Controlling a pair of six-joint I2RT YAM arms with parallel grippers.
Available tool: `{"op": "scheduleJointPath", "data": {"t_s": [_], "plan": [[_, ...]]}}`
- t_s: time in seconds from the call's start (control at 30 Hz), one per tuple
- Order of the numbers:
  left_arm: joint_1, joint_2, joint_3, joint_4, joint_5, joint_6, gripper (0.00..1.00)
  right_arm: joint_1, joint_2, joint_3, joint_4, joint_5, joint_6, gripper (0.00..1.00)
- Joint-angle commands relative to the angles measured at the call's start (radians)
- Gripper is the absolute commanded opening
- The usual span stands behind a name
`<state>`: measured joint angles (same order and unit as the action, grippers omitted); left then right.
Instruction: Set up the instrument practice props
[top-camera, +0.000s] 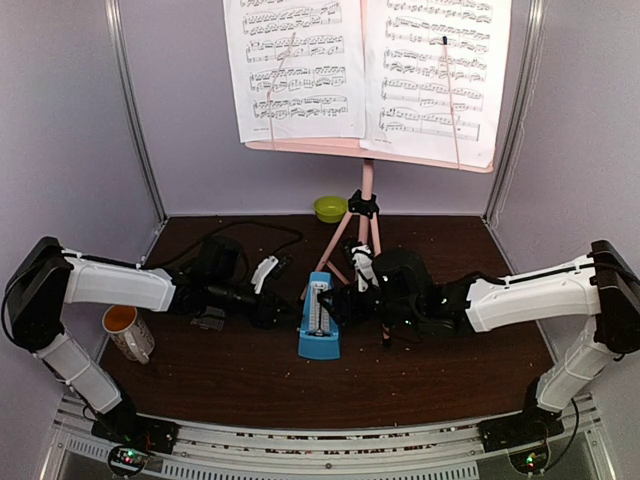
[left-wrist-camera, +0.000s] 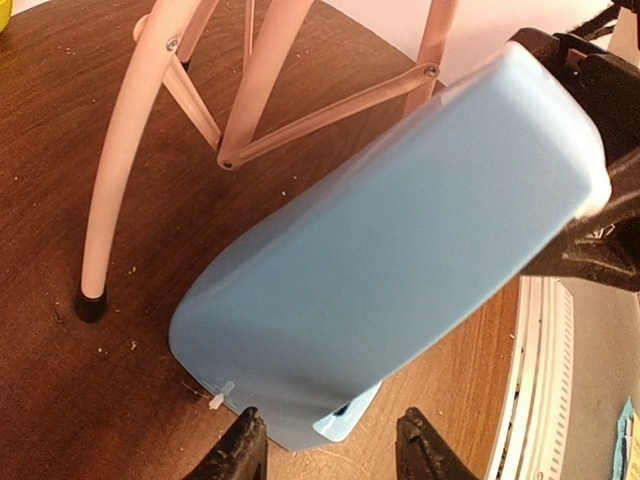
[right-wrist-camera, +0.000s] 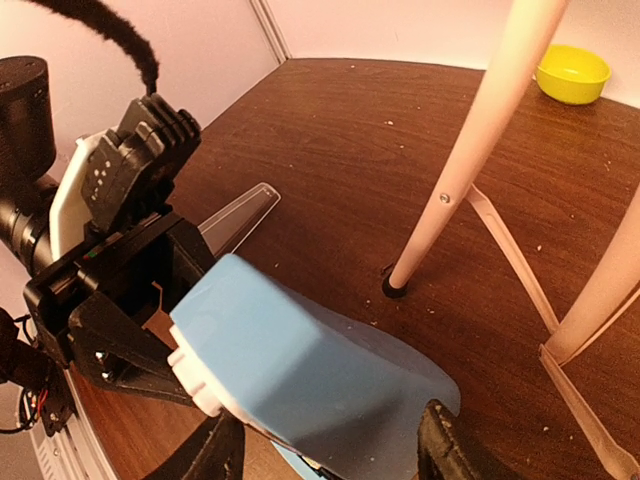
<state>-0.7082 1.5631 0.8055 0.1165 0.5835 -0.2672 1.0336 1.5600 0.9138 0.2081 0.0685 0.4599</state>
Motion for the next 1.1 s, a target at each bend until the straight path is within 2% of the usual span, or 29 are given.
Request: {"op": "scheduleJointPath", "data": {"t_s": [0.0,0.1,0.23,0.4,0.63,1.07], "plan": [[0.007,-0.036,-0.004,0.010,-0.013,0.027,0.46,0.000,-0.011,0.007,0.014,0.061,0.010,0.56],[0.011,-0.038,0.004,0.000,-0.012,0.035,0.46,-0.002,-0.024,-0.009,0.022,0.065,0.007,0.49],[0.017,-0.032,0.021,-0.016,-0.010,0.044,0.46,-0.002,-0.039,-0.022,0.024,0.057,-0.007,0.48],[0.021,-0.024,0.037,-0.018,-0.016,0.041,0.46,-0.001,-0.055,-0.032,0.025,0.027,-0.020,0.53],[0.022,-0.030,0.050,-0.019,-0.055,0.023,0.48,-0.001,-0.081,-0.038,-0.007,0.028,-0.024,0.67],[0.021,-0.105,0.022,-0.039,-0.239,-0.026,0.52,0.000,-0.173,-0.102,-0.144,0.164,-0.001,0.66]]}}
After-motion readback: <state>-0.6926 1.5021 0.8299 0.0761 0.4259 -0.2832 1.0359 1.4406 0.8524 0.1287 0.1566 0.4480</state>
